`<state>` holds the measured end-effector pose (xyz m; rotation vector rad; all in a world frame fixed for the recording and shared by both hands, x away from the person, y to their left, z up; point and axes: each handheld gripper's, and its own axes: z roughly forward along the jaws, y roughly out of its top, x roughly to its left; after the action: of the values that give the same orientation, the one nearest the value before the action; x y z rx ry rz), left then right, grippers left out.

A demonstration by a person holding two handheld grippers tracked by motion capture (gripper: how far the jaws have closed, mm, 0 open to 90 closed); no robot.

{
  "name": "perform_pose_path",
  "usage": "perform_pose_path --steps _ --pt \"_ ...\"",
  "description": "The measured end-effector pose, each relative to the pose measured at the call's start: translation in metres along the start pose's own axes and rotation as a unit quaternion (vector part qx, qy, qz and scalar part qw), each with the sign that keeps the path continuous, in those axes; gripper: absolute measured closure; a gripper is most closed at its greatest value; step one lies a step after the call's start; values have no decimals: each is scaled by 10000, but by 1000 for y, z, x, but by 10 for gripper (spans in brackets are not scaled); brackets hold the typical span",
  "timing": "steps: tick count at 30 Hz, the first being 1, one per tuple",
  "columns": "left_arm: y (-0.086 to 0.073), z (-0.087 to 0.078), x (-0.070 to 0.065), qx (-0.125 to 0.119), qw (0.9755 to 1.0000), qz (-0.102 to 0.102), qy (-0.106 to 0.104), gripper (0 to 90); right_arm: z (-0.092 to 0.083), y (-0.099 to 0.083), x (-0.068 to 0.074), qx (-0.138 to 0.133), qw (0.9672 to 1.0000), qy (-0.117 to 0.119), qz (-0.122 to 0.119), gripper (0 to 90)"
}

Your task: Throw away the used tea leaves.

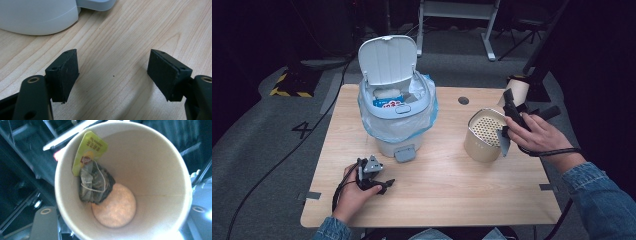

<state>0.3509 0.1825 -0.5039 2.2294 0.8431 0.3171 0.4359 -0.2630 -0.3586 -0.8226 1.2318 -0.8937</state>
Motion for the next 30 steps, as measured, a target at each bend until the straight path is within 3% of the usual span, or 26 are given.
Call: perform_pose_path --steps 1,2,3,4,5,6,7,8,9,10,11,12,13,14,15,17,21,22,23,24,25,26,27,28,29,30 --pt "0 0 0 6 10000 31 18 252 -1 4 1 -183 9995 -7 -247 326" --pt "0 0 0 7 10000 34 24 252 -3 5 2 -249 9994 -80 -235 326" --pt "0 0 0 9 10000 40 21 252 -2 2 -1 4 10000 -36 -75 328" --pt "0 0 0 4 10000 15 11 252 -2 3 -1 103 9999 18 -82 328" --pt "0 0 0 8 10000 37 21 252 -2 5 -1 -64 9996 -7 -278 328" --pt "0 0 0 5 10000 15 10 252 -1 0 -1 15 9998 -82 -168 328" --pt "0 -1 0 9 10000 44 26 252 0 -1 -3 170 9998 79 -104 328" --pt "0 -1 0 10 10000 43 25 252 -1 5 -2 -93 9986 49 -526 328" --pt "0 0 0 6 10000 22 13 252 -1 5 0 -133 9991 32 -412 328" --pt "0 0 0 5 10000 36 14 252 0 3 -2 83 9997 123 -200 328" --pt "0 0 0 6 10000 35 22 252 0 7 -3 23 9985 192 -512 328" --pt "0 0 0 9 10000 38 19 252 0 8 -2 -119 9982 130 -565 328" --pt "0 0 0 7 10000 23 12 252 1 6 -4 78 9995 -64 -296 327" --pt "0 0 0 6 10000 36 23 252 1 7 -6 116 9991 119 -402 328" --pt "0 0 0 8 10000 37 19 252 1 10 -3 -11 9987 24 -500 327" --pt "0 0 0 5 10000 35 22 252 1 9 -2 35 9991 168 -392 326" --pt "0 0 0 5 10000 36 23 251 1 4 -8 7 9992 -25 -395 324" --pt "0 -1 0 8 10000 38 21 252 1 -1 -10 77 9997 -112 -198 324" --pt "0 0 0 5 10000 32 22 252 2 -3 -14 385 9993 -8 27 327" --pt "0 0 0 5 10000 13 16 252 2 2 -13 314 9991 29 -266 328" --pt "0 0 0 3 10000 8 18 251 -1 15 -6 -43 9986 -58 -522 330" --pt "0 0 0 5 10000 10 13 251 -1 15 -4 -154 9985 134 -503 332" --pt "-1 0 -1 -5 10000 -16 -3 251 1 10 -9 157 9997 187 -88 336" --pt "-1 -1 -1 6 10000 0 11 251 2 13 -9 177 9990 203 -356 336" --pt "-1 -1 -1 6 10000 -2 10 251 0 18 -5 61 9990 56 -444 337" --pt "-1 -1 -1 0 10000 -13 5 251 -1 20 -7 13 9986 185 -493 337"
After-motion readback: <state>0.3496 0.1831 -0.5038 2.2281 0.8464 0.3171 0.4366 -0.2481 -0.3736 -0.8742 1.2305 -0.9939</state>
